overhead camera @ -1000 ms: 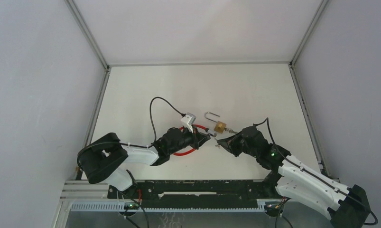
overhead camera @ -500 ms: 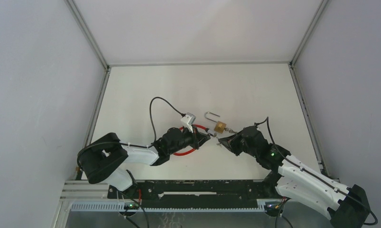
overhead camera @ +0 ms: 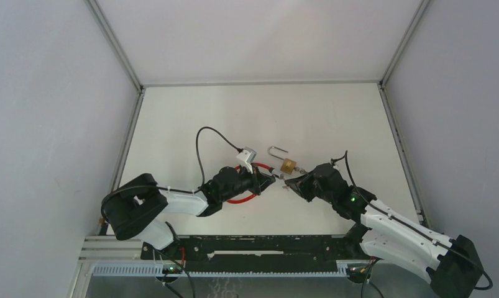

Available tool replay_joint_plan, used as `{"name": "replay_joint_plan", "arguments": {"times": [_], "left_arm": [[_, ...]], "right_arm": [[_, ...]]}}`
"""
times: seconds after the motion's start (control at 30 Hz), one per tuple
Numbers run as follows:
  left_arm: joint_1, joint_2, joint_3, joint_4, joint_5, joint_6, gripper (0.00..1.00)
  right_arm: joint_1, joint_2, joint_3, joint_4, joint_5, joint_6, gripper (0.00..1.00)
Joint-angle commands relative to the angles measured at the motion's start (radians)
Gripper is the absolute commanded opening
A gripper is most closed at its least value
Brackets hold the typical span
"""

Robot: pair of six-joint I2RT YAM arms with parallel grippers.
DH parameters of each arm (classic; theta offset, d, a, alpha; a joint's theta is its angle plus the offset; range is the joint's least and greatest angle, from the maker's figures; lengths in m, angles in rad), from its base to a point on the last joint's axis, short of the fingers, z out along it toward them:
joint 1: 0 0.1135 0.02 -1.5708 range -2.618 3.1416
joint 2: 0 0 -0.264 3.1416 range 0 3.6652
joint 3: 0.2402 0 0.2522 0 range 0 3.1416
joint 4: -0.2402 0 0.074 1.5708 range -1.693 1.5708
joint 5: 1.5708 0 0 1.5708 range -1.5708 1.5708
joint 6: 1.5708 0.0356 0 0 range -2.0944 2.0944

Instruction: Unlock with the key

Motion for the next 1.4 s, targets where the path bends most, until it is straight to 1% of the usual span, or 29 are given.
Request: {"name": "replay_joint_plan", "arguments": {"times": [0.0, 0.73, 1.1, 1.37], "left_arm": [[-0.007, -0.022, 0.039, 0.04, -0.012, -0.019, 0.0], [-0.012, -0.02, 0.045, 0.04, -0.009, -0.023, 0.0], [-0.024, -0.013, 0.072, 0.017, 0.016, -0.001, 0.0], [-0.03, -0.013, 0.085, 0.004, 0.021, 0.008, 0.0]], "right_arm": [[-0.005, 0.001, 0.01, 0.053, 0.011, -0.023, 0.0], [-0.007, 0.015, 0.01, 0.045, 0.021, -0.046, 0.0], [-0.023, 0.034, 0.01, 0.087, 0.009, -0.086, 0.0], [-0.022, 0.075, 0.06, 0.029, 0.006, -0.13, 0.0]]}}
